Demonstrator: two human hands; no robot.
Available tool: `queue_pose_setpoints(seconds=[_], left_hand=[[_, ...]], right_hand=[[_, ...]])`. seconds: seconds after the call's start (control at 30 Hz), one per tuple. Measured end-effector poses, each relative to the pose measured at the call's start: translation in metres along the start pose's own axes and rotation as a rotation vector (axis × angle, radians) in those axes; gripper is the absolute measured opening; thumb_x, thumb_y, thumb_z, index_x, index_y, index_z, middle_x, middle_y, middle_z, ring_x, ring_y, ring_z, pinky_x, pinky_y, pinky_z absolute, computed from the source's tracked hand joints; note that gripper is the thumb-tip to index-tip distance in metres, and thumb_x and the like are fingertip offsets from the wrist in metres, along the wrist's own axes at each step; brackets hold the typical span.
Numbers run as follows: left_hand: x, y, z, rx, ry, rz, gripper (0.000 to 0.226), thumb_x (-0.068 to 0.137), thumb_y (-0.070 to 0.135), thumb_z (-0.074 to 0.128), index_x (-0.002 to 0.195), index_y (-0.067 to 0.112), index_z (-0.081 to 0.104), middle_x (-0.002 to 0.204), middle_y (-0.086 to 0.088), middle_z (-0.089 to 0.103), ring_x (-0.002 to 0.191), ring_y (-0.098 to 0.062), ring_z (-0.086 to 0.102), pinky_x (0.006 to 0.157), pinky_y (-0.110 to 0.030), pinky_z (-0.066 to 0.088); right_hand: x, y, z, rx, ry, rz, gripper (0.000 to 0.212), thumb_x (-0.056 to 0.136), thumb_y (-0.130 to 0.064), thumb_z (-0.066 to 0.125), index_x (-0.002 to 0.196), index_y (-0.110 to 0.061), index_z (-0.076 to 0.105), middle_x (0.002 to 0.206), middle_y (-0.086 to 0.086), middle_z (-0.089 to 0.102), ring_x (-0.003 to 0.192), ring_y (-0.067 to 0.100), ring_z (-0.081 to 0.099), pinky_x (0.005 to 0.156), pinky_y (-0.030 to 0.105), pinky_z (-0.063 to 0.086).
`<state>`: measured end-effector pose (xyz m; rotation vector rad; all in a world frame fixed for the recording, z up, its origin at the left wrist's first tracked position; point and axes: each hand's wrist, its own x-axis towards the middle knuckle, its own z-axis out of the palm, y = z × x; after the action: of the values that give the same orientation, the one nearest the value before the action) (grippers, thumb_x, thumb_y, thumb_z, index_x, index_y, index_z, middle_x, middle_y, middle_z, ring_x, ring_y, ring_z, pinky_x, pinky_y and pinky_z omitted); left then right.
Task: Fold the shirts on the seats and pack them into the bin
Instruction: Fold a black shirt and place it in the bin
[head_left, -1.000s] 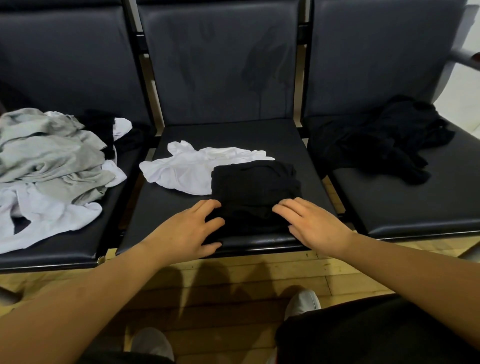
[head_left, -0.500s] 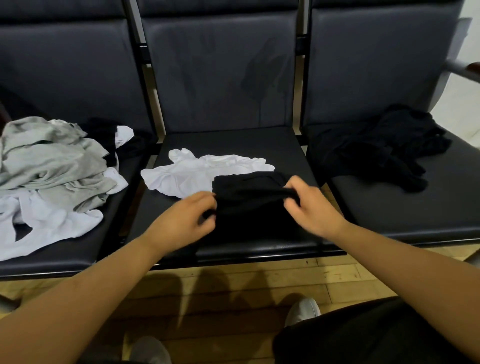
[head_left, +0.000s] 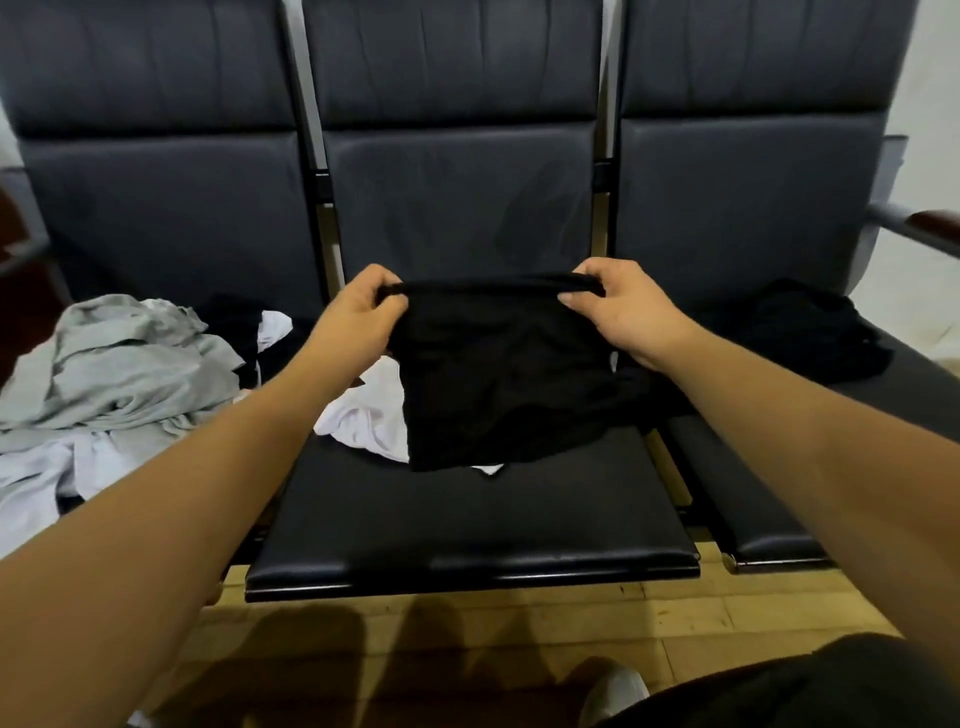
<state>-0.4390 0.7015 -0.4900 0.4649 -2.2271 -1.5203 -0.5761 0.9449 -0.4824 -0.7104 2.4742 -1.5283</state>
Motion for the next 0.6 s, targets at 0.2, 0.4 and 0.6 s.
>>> queue_pose_setpoints(seconds=[0.2, 0.4, 0.6], left_hand=[[-0.013, 0.002, -0.007, -0.136, 0.046, 0.04, 0.009, 0.098, 0.027, 0.053, 0.093, 0.029, 0.061, 0.08, 0.005, 0.064, 0.077, -0.014, 0.06, 0.069, -0.036, 0.05], [-0.027, 0.015, -0.015, -0.578, 0.05, -0.207, 0.02, 0.102, 0.027, 0.056, 0.106, 0.015, 0.071, 0.109, -0.004, 0.077, 0.097, -0.02, 0.074, 0.078, -0.037, 0.057], [-0.046, -0.004, -0.025, -0.667, -0.092, -0.402, 0.042, 0.107, 0.038, 0.04, 0.138, 0.016, 0.06, 0.134, -0.006, 0.067, 0.117, -0.021, 0.067, 0.086, -0.034, 0.054]], right_hand=[[-0.01, 0.001, 0.008, 0.118, 0.045, -0.104, 0.01, 0.096, -0.014, 0.067, 0.102, -0.007, 0.069, 0.096, 0.006, 0.072, 0.093, 0.02, 0.071, 0.09, 0.037, 0.058], [-0.025, -0.022, 0.016, 0.546, -0.054, -0.035, 0.013, 0.097, -0.015, 0.065, 0.106, -0.006, 0.069, 0.109, 0.014, 0.074, 0.105, 0.029, 0.071, 0.091, 0.042, 0.059], [-0.034, -0.058, 0.035, 0.541, -0.132, 0.028, 0.015, 0.099, -0.026, 0.062, 0.103, -0.015, 0.072, 0.074, -0.007, 0.075, 0.064, 0.006, 0.073, 0.052, 0.017, 0.053]])
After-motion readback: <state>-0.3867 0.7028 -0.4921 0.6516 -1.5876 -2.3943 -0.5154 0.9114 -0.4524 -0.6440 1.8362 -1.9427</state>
